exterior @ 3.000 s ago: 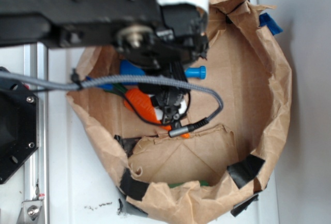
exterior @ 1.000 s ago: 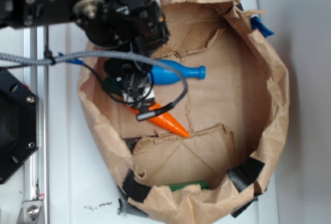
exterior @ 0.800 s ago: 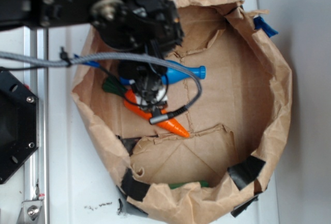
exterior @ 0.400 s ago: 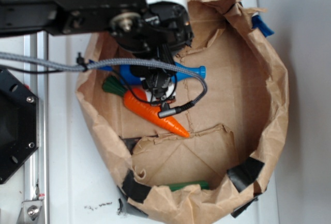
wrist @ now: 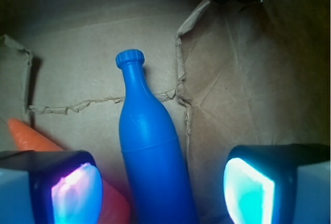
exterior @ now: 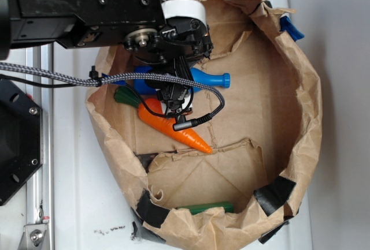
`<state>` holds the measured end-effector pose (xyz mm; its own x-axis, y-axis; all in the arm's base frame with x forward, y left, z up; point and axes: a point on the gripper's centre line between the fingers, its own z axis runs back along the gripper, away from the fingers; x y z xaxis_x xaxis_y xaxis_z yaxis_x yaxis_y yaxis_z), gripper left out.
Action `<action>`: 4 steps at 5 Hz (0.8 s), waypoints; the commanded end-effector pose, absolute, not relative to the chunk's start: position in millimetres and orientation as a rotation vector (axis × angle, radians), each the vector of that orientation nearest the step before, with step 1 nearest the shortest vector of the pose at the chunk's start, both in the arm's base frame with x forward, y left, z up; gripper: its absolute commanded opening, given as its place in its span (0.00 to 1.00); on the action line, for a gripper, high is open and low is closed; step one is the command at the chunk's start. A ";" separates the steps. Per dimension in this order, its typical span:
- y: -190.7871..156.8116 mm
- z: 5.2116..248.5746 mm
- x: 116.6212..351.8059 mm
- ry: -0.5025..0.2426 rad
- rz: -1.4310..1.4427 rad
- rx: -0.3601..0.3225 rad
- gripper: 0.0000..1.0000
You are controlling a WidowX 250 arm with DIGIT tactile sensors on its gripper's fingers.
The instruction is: Grab the blue bottle.
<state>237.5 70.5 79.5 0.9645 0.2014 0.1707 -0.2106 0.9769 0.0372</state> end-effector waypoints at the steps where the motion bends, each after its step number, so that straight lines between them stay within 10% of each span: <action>1: 77.1 63.8 247.0 -0.207 0.223 0.080 1.00; 4: 73.0 42.1 249.6 -0.186 0.182 0.096 1.00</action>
